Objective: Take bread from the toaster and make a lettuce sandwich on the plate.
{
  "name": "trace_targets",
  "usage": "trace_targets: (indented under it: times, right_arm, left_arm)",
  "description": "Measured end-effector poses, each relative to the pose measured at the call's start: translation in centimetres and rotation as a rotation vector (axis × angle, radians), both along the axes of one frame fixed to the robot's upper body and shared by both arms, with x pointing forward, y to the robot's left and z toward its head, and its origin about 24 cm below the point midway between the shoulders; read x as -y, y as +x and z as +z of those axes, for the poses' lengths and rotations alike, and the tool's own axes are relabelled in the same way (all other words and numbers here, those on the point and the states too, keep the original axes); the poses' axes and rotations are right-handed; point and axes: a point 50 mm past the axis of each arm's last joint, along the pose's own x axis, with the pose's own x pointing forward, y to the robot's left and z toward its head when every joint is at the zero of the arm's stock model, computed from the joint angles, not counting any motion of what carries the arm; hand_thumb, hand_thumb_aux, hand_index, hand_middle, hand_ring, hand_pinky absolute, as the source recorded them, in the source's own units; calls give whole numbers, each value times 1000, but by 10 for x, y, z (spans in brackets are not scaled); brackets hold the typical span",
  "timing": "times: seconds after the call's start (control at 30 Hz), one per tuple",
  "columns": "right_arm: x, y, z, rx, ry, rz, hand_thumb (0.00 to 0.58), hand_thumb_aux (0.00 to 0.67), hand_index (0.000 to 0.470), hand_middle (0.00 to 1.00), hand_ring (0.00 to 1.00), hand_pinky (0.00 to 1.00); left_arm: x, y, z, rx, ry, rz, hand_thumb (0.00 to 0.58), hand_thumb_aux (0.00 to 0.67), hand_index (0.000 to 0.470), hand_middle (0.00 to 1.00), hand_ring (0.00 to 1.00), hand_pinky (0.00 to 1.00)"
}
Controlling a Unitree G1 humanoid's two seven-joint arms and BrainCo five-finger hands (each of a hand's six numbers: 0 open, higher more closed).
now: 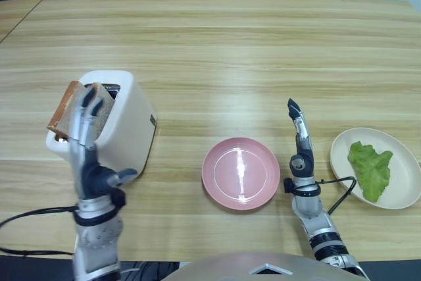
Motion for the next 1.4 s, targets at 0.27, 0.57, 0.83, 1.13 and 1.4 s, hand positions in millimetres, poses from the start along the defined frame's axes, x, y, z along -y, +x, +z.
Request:
trace_targets:
  times: [0.27, 0.57, 0.83, 1.13, 1.4]
  right_arm:
    - [-1, 3, -1, 12, -30, 5, 0, 0, 0, 0, 0, 0]
    - [-4, 4, -1, 22, -59, 17, 0, 0, 0, 0, 0, 0]
    - [-5, 4, -2, 27, -63, 31, 0, 0, 0, 0, 0, 0]
    - [-7, 4, -3, 31, -82, 52, 0, 0, 0, 0, 0, 0]
    - [-7, 5, -4, 25, -86, 56, 0, 0, 0, 0, 0, 0]
  left_arm:
    - [-103, 5, 18, -176, 236, 489, 0, 0, 0, 0, 0, 0]
    - [-107, 26, -4, -401, 280, 449, 0, 0, 0, 0, 0, 0]
    - [-112, 31, -7, -499, 316, 447, 223, 145, 101, 0, 0, 0]
    - [-106, 38, -2, -539, 360, 344, 580, 670, 470, 0, 0, 0]
    - [-87, 42, 0, -512, 338, 220, 580, 670, 470, 1000, 1000, 1000]
